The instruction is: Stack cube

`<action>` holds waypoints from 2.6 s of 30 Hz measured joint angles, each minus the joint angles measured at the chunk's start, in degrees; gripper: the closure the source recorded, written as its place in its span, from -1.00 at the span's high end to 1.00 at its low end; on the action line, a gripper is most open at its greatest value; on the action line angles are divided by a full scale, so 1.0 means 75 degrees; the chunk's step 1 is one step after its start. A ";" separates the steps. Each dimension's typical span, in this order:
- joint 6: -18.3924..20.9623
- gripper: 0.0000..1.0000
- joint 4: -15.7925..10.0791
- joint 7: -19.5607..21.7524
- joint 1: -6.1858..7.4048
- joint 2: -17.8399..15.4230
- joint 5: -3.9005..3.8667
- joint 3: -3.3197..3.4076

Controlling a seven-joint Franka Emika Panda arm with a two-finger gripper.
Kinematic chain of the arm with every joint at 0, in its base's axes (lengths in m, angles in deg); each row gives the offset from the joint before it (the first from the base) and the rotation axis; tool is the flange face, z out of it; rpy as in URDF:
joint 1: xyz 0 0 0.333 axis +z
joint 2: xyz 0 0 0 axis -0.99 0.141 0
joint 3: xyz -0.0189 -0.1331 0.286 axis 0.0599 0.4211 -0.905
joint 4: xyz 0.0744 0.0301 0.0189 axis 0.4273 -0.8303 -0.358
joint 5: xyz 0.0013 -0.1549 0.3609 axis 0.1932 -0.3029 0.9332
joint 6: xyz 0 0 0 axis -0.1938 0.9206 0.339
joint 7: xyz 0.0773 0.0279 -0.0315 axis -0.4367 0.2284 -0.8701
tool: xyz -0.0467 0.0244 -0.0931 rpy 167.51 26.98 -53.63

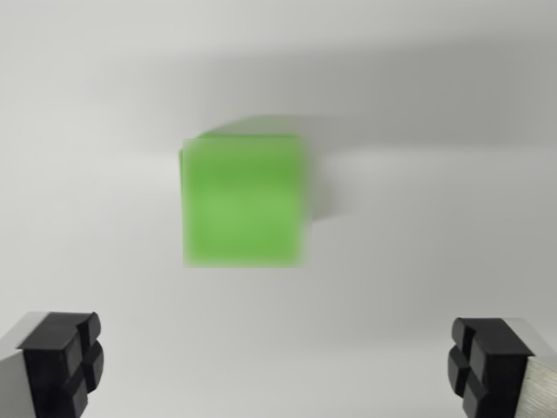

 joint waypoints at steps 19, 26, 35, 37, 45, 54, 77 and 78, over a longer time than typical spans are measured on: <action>-0.0845 1.00 0.0374 0.0222 0.0181 0.1218 0.0002 -0.0007; -0.1145 1.00 0.0474 0.0224 0.0181 0.1618 0.0002 -0.0006; -0.1406 1.00 0.0596 0.0225 0.0181 0.2000 0.0002 -0.0006; -0.1444 1.00 0.0622 0.0225 0.0181 0.2064 0.0002 -0.0006; -0.1512 -1.00 0.0676 0.0226 0.0181 0.2190 0.0002 -0.0006; -0.1515 -1.00 0.0682 0.0226 0.0181 0.2193 0.0002 -0.0006; -0.1515 -1.00 0.0682 0.0227 0.0181 0.2194 0.0002 -0.0006; -0.1515 -1.00 0.0682 0.0227 0.0181 0.2193 0.0002 -0.0005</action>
